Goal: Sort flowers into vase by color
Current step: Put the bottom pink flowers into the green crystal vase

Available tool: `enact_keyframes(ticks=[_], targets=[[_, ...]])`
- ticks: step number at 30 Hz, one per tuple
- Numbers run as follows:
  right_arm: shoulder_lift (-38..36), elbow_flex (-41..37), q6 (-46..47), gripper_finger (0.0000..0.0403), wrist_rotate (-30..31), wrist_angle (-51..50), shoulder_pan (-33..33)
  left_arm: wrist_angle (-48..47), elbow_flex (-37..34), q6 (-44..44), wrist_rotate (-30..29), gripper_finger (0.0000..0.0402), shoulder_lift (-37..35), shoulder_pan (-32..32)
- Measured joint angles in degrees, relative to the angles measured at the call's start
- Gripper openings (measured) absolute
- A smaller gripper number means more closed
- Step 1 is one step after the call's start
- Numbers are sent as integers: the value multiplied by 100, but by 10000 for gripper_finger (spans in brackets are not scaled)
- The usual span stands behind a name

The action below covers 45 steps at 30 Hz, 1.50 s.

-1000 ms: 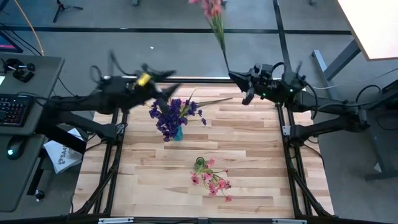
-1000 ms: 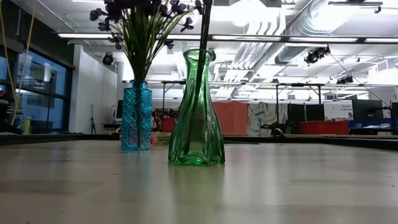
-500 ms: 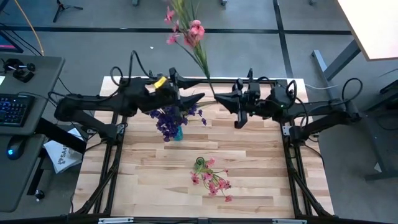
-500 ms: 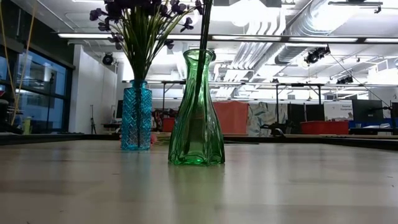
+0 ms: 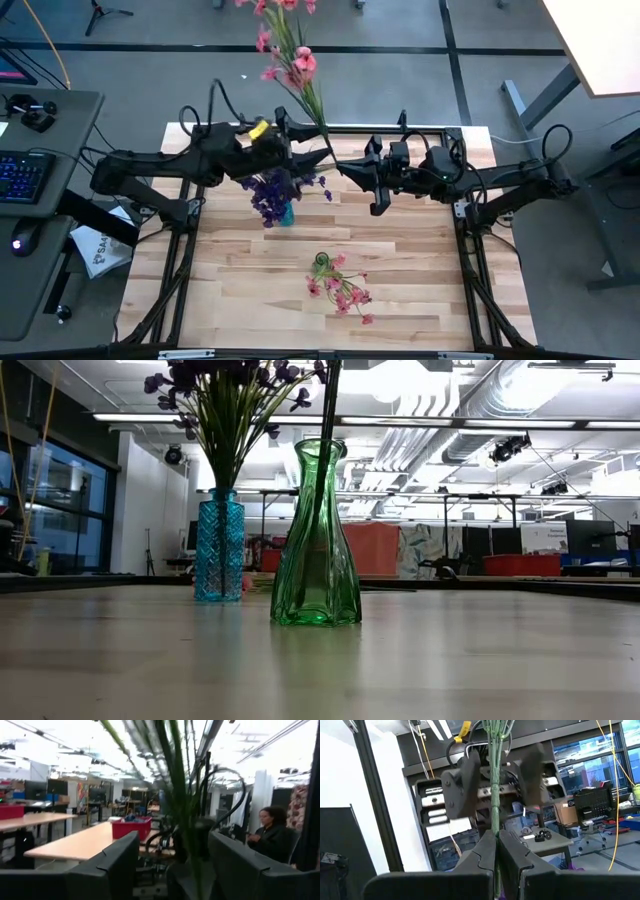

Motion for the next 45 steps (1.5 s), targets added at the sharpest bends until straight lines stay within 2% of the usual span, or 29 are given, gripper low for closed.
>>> enact_keyframes(ticks=[4, 11, 16, 19, 24, 28, 32, 35, 38, 41, 43, 45], targets=[[0, 0, 3, 0, 0, -11, 0, 3, 10, -3, 89, 176, -24, 0], [-2, 0, 94, 0, 20, -123, -2, 17, 4, 1, 113, 19, -23, 0], [-9, 7, 84, 11, 166, -365, -1, 3, -4, 56, 92, 8, -14, -1], [-36, 4, 32, 54, 321, -490, -7, -267, -4, 209, 55, 4, -118, 0], [-451, -2, -207, 166, 735, -1004, -2, -912, -4, 540, -183, 1, -742, -158], [-835, 0, -338, 250, 1146, -1641, -7, -1482, 7, 747, -451, 1, -1391, -597], [-1092, 0, -300, 304, 1463, -1856, -7, -1644, -250, 392, -543, 1, -1800, -1287], [-1108, 2, -274, 323, 1461, -2016, -7, -1523, -670, -32, -1133, 0, -1893, -1955], [-1116, 2, 37, 329, 1290, -2232, -7, -1032, -1200, -315, -2344, 0, -1876, -2722], [-1113, 2, 341, 330, 1115, -2502, -7, -57, -1796, -340, -3444, 0, -1778, -3431], [-1110, 2, 544, 330, 940, -2530, -2, 706, -2227, -233, -3899, 0, -1660, -3798], [-1114, 2, 821, 330, 781, -2485, -2, 1465, -2646, -192, -4109, 0, -1529, -4060]])
